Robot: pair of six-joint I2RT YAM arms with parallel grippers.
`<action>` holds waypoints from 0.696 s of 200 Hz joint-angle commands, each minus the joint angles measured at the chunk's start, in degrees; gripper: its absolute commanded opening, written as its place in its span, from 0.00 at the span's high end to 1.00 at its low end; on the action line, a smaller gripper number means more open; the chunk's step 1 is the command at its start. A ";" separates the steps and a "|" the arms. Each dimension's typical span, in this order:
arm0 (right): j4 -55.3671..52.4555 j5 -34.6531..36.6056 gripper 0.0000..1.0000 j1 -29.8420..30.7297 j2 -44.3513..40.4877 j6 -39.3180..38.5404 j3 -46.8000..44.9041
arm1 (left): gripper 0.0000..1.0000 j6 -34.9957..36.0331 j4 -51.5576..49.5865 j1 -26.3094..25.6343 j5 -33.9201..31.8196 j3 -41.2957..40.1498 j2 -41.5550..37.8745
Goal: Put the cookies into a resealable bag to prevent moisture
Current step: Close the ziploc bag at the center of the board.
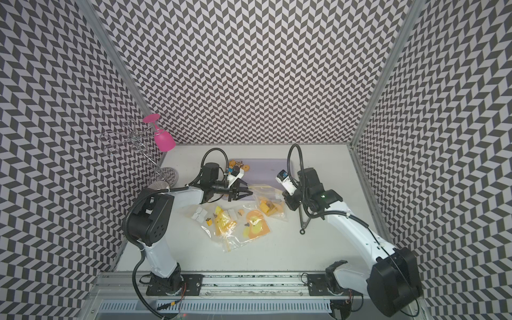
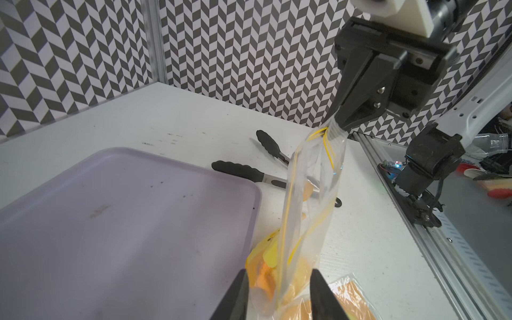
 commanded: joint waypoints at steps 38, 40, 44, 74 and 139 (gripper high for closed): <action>1.19 -0.15 1.00 0.20 -0.19 0.84 -0.35 | 0.64 -0.37 5.40 -0.56 1.82 -1.29 -1.91; 1.10 -0.18 1.00 0.20 -0.16 0.80 -0.35 | 0.65 -0.49 5.67 -0.57 1.80 -1.41 -1.93; 0.94 -0.32 1.00 0.20 -0.07 0.76 -0.27 | 0.65 -0.81 6.35 -0.56 1.70 -1.64 -2.10; 0.43 -1.25 1.00 0.17 0.20 0.48 -0.26 | 0.66 -3.39 10.76 -0.73 1.44 -3.19 -2.93; 0.01 -2.32 1.00 0.20 0.68 0.30 -0.44 | 0.72 -4.29 12.89 -0.70 1.00 -4.18 -3.89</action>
